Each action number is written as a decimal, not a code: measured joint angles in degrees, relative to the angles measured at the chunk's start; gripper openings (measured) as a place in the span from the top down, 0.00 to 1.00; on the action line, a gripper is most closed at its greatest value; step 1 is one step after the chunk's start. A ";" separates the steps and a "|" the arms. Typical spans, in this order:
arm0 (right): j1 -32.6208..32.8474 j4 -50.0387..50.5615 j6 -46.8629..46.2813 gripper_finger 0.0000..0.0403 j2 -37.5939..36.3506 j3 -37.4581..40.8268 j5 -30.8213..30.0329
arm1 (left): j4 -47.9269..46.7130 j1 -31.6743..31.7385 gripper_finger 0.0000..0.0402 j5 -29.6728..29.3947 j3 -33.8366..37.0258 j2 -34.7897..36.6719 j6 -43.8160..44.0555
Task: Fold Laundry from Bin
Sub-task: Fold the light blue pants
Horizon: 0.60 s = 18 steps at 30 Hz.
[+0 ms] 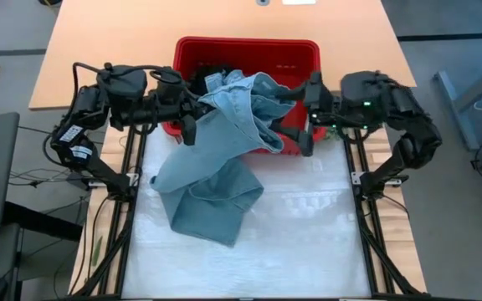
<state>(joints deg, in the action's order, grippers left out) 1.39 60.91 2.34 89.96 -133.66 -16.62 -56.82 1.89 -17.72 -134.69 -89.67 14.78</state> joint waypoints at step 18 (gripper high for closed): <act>-5.79 3.47 -6.78 0.01 0.21 -0.01 8.54 | -1.60 0.02 1.00 -1.06 -0.02 -0.42 -1.24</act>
<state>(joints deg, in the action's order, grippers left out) -4.40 64.38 -4.44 90.17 -133.66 -8.08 -58.42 1.91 -18.78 -134.72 -90.08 13.54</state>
